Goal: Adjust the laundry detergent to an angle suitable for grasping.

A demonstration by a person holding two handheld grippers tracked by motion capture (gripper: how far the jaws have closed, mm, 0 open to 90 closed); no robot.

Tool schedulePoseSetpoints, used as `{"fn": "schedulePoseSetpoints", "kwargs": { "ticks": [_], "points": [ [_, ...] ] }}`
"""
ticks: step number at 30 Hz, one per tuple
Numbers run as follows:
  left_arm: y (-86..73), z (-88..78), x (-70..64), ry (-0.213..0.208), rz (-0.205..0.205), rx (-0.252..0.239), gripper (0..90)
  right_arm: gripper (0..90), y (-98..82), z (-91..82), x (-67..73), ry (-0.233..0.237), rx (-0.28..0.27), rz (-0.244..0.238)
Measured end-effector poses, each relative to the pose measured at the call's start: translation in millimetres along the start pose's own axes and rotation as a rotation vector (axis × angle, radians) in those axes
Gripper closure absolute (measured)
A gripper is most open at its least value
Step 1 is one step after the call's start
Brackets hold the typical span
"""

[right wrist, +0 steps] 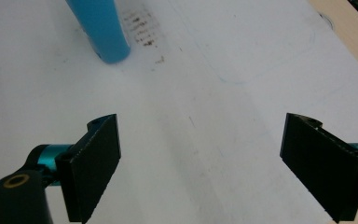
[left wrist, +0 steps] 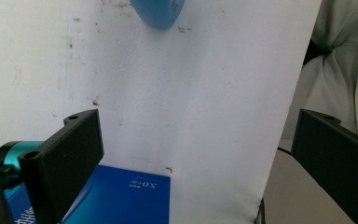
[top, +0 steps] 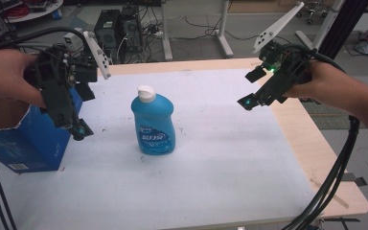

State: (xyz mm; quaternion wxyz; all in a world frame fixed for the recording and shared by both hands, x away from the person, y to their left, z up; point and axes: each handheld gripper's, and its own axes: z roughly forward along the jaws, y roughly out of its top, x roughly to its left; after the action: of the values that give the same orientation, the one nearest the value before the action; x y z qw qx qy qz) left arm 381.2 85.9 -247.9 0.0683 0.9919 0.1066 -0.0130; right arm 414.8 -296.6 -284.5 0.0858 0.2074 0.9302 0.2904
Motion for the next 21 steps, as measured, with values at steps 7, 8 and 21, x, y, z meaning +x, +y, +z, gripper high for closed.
{"fn": "schedulePoseSetpoints", "kwargs": {
  "ticks": [7,8,21],
  "points": [
    [5.3,-5.5,10.1,0.013,0.002,-0.011,2.3,11.4,-3.6,-8.2,-12.0,0.002,0.052,0.031],
    [6.0,-6.2,11.7,0.015,0.003,-0.010,2.3,11.4,-4.0,-9.1,-13.1,0.006,0.054,0.038],
    [13.0,-4.6,36.2,0.034,0.054,-0.028,2.3,11.4,0.1,-2.3,-16.7,0.045,0.144,0.037]
  ]
}}
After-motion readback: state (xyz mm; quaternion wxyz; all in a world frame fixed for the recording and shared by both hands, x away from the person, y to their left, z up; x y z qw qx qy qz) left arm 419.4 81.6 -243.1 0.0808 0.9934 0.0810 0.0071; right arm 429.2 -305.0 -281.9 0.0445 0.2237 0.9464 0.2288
